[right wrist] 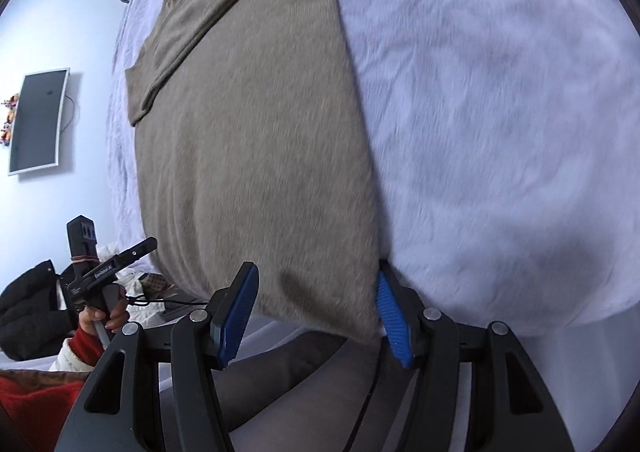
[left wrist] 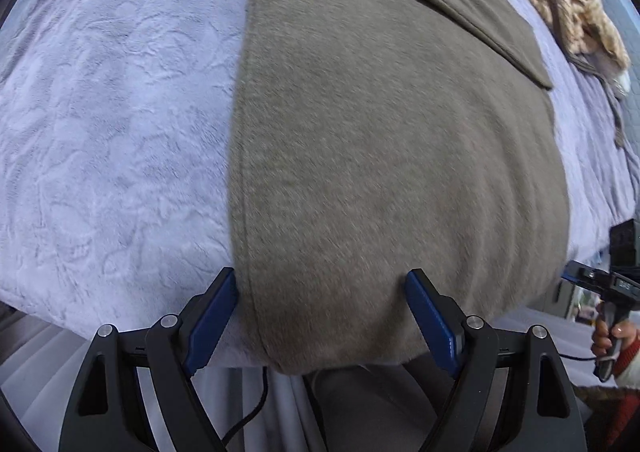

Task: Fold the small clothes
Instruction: 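Grasp the hem with both tools and lift it toward the collar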

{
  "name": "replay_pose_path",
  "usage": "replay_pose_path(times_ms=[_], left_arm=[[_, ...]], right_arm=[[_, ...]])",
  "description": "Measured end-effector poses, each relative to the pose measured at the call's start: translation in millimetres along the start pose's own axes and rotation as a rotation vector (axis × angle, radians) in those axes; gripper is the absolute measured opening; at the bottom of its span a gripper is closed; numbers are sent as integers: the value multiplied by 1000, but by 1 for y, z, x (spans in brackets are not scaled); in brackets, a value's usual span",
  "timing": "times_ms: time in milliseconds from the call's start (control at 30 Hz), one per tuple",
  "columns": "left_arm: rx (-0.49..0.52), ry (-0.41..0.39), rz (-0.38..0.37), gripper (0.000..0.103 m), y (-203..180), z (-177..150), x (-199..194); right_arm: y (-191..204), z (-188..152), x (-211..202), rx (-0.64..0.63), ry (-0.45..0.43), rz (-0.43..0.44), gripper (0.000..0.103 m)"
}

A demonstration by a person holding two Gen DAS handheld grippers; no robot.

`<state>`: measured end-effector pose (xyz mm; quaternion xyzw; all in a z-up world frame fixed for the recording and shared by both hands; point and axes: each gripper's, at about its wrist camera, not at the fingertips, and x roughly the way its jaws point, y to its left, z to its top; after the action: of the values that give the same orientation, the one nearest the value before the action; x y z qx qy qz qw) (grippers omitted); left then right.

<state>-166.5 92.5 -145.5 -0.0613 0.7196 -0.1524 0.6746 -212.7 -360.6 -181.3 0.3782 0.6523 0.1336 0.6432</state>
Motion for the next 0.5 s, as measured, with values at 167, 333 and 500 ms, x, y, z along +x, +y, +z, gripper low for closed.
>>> replay_pose_path(times_ms=[167,333,500], left_arm=[[35,50,-56,85,-9,-25,7],[7,56,-65,85,-10,11,18],[-36,7,-104,49,-4,21,13]], right_arm=[[6,-11,19,-28,36,4,63],[5,-15,34,-12,70,29,64],[6,-24,40,22,100,51,21]])
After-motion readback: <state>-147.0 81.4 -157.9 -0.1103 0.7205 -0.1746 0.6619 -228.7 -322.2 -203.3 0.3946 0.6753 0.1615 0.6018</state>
